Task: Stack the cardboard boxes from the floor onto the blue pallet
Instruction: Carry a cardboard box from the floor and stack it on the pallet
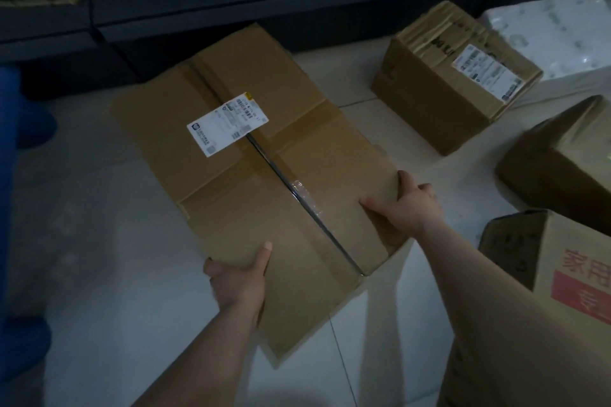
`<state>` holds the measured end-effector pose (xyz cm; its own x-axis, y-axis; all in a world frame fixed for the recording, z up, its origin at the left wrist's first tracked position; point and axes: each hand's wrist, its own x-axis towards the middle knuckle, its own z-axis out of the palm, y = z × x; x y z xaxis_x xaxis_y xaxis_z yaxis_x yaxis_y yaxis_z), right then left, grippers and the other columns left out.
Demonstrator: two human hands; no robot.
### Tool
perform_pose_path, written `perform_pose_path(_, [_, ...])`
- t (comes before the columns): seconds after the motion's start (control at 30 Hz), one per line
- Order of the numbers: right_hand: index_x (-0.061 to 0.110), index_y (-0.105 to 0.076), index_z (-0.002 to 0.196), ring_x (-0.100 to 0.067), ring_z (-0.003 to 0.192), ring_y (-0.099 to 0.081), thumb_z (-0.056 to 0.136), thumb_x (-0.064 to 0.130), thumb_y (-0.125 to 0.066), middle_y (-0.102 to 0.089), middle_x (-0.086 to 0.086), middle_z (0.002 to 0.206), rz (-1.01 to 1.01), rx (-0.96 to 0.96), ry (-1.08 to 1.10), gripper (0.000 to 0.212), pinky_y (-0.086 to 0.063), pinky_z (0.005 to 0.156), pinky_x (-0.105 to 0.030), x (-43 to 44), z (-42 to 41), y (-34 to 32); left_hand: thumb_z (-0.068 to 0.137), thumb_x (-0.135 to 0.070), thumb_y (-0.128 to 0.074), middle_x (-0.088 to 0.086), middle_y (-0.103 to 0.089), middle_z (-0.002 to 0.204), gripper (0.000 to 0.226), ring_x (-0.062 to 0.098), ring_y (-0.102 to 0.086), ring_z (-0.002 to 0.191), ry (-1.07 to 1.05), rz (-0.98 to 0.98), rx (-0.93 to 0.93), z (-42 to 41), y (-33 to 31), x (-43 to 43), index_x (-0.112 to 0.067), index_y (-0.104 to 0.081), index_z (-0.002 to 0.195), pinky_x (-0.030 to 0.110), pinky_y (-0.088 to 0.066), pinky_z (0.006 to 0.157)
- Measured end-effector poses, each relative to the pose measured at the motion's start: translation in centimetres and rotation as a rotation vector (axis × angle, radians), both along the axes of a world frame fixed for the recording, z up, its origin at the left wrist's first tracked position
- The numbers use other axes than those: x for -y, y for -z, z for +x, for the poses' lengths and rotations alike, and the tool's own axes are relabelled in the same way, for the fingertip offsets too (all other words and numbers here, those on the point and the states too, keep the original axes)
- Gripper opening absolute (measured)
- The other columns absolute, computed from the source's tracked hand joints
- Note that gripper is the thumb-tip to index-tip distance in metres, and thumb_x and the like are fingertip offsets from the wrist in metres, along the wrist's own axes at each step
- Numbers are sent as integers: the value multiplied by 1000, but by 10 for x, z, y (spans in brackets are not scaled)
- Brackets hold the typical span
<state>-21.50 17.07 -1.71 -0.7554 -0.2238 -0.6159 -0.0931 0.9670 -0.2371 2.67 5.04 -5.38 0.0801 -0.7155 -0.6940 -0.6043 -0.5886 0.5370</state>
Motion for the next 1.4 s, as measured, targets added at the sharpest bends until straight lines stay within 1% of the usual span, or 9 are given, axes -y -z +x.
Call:
perform_pose_path(0.1, [27, -23, 146, -39, 133, -34, 62, 77, -66, -34, -16, 143, 3, 76, 14, 107, -34, 110, -51, 4, 2, 5, 65, -46, -83, 12, -54, 131, 99, 30, -55, 117, 12, -6, -25, 10, 0, 7, -10, -26, 138, 42, -45, 103])
perform_pose_path(0.23, [13, -32, 138, -33, 124, -47, 60, 62, -80, -45, -11, 138, -146, 131, 164, 104, -43, 100, -44, 9, 19, 8, 60, -45, -86, 6, -55, 125, 98, 30, -56, 113, 13, 0, -45, 24, -11, 19, -18, -28, 135, 45, -46, 100])
perform_pose_path(0.37, [16, -37, 138, -30, 118, -53, 57, 60, -82, -53, -7, 133, -209, 141, 210, 102, -43, 102, -43, 7, 47, -3, 55, -44, -89, 5, -56, 123, 100, 29, -55, 112, 29, -15, -31, 40, -32, 27, -19, -32, 134, 40, -46, 96])
perform_pose_path(0.47, [24, -44, 130, -29, 112, -57, 40, 77, -71, -60, -2, 124, -193, 89, 171, 107, -42, 101, -52, 4, 64, -23, 52, -45, -90, 7, -57, 128, 104, 30, -56, 114, 13, -2, -38, 52, -57, 28, -19, -34, 136, 42, -46, 97])
perform_pose_path(0.7, [23, -46, 130, -28, 114, -53, 61, 69, -72, -60, -3, 121, -90, 87, 24, 86, -33, 107, -46, 7, 89, -110, 45, -53, -90, 9, -60, 125, 107, 31, -59, 109, -61, 66, -24, 93, -141, 14, -15, -41, 133, 48, -49, 96])
perform_pose_path(0.87, [22, -45, 130, -28, 115, -54, 63, 72, -69, -61, -4, 122, -77, 68, -114, 87, -30, 105, -45, 25, 107, -181, 45, -57, -88, 8, -54, 133, 120, 31, -54, 116, -168, 88, -76, 124, -214, 5, -15, -31, 142, 47, -46, 101])
perform_pose_path(1.07, [23, -44, 131, -28, 115, -55, 62, 71, -70, -62, -3, 123, -140, 61, -250, 88, -33, 104, -43, 72, 133, -264, 61, -37, -88, 6, -58, 120, 88, 31, -55, 112, -330, 30, -108, 157, -304, 23, -13, -43, 133, 38, -44, 92])
perform_pose_path(1.23, [24, -43, 131, -27, 116, -54, 68, 68, -69, -61, -2, 123, -152, 70, -395, 81, -30, 103, -42, 126, 160, -330, 56, -44, -89, 7, -58, 124, 96, 33, -56, 111, -484, 29, -128, 195, -356, 43, -17, -39, 133, 48, -48, 97])
perform_pose_path(1.4, [24, -41, 130, -27, 112, -56, 67, 68, -68, -62, -2, 119, -166, 71, -537, 82, -36, 102, -42, 190, 188, -366, 61, -40, -87, 9, -54, 129, 96, 33, -52, 118, -618, 0, -160, 225, -385, 68, -14, -36, 138, 44, -42, 100])
